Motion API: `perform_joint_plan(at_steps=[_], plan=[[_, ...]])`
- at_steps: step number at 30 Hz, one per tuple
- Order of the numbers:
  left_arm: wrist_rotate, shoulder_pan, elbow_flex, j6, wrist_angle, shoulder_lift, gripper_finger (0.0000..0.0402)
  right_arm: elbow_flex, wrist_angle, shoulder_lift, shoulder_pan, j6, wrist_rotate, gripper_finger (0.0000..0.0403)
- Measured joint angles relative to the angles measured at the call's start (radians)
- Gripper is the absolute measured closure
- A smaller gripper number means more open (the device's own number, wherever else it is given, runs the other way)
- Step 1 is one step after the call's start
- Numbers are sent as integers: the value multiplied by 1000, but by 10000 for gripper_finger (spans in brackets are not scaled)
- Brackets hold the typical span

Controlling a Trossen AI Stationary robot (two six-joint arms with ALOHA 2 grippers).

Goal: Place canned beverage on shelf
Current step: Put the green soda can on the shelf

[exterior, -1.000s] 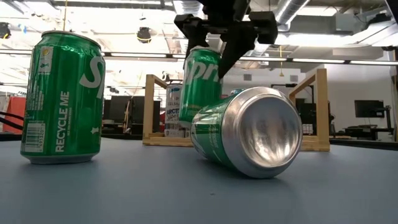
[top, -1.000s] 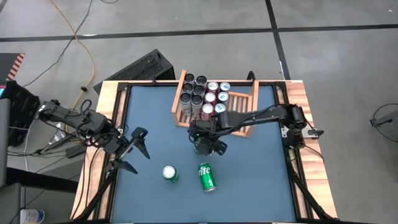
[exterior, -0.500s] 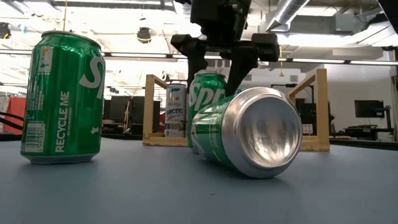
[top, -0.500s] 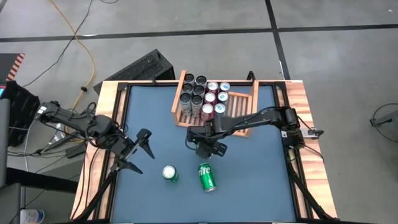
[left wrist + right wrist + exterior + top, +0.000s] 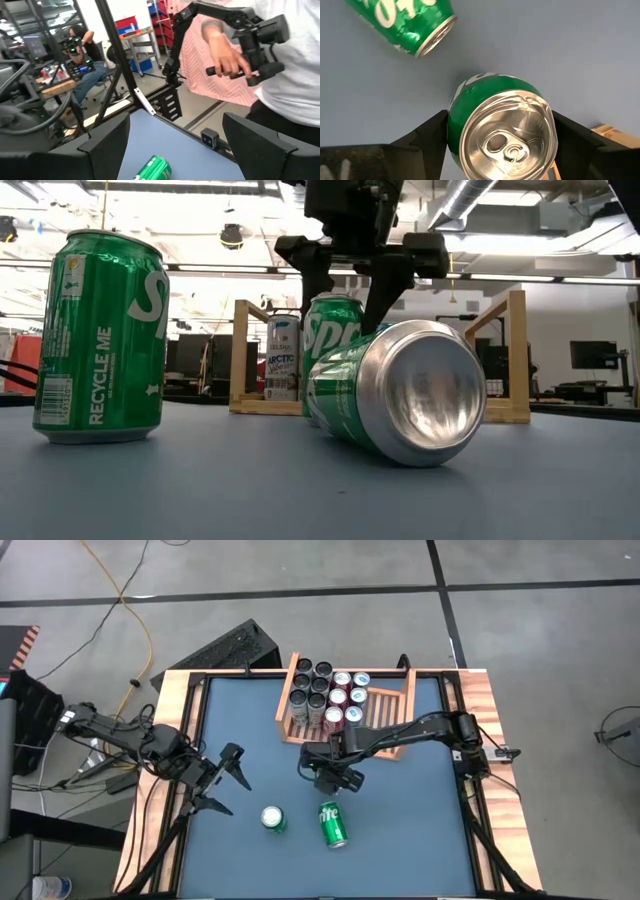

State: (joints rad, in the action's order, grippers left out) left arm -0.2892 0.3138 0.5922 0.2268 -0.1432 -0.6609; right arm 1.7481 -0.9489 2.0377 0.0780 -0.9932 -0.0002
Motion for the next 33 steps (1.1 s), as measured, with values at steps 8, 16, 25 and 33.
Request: perform_joint_plan(at_steps=[8,16,25,33], plan=[[91,0,0,-4,13,0,95,0,25,2,0,80,0,117],[95,0,0,-5,14,0,95,0,22,2,5,158,7,116],[94,0,0,-4,18,0,95,-2,2,7,8,206,13,46],[92,0,0,-6,22,0,95,3,-8,7,32,230,55,14]])
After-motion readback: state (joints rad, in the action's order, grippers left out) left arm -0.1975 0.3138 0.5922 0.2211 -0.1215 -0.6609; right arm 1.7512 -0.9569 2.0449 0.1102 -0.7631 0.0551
